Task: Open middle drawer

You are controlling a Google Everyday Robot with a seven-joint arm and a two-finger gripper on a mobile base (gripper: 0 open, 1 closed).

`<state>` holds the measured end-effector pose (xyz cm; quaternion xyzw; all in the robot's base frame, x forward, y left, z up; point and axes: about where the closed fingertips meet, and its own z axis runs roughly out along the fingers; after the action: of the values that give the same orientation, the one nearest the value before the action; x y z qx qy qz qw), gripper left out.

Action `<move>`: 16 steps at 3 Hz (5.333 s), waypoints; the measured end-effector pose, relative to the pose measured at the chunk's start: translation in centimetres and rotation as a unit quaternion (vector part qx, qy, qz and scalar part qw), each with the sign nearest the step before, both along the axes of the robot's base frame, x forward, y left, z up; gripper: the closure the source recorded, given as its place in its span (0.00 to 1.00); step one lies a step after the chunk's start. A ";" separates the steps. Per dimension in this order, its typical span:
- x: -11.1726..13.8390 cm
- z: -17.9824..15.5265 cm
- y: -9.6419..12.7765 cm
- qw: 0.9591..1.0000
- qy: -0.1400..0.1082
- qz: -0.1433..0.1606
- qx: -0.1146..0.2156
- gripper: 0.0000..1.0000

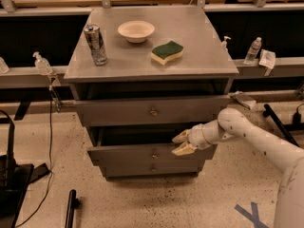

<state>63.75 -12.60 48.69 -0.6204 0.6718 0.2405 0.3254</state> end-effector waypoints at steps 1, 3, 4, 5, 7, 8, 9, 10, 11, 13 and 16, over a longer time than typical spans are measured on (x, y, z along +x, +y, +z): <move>1.0 -0.4 0.0 1.000 -0.007 -0.027 0.003 0.79; 3.1 -2.1 0.3 0.997 -0.030 -0.064 -0.012 1.00; 4.1 -2.6 0.5 0.996 -0.044 -0.077 -0.019 1.00; 4.6 -3.0 0.6 0.994 -0.051 -0.091 -0.016 1.00; 4.6 -3.1 0.7 0.995 -0.049 -0.091 -0.015 1.00; 4.6 -3.0 0.7 0.995 -0.049 -0.090 -0.015 1.00; 2.1 -3.4 1.2 0.998 -0.017 -0.060 -0.010 1.00; 1.7 -3.2 1.2 0.998 -0.011 -0.055 -0.009 1.00; 1.7 -3.1 1.2 0.998 -0.011 -0.055 -0.009 1.00; -4.9 -1.3 2.0 0.999 0.036 0.002 0.009 1.00; -5.7 -0.6 2.1 0.999 0.038 0.028 -0.006 1.00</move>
Offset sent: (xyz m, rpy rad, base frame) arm 0.0391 -0.0031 -0.0188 -0.0252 -0.0686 -0.1684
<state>58.04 -10.50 48.10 -0.6311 0.6675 0.2687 0.2897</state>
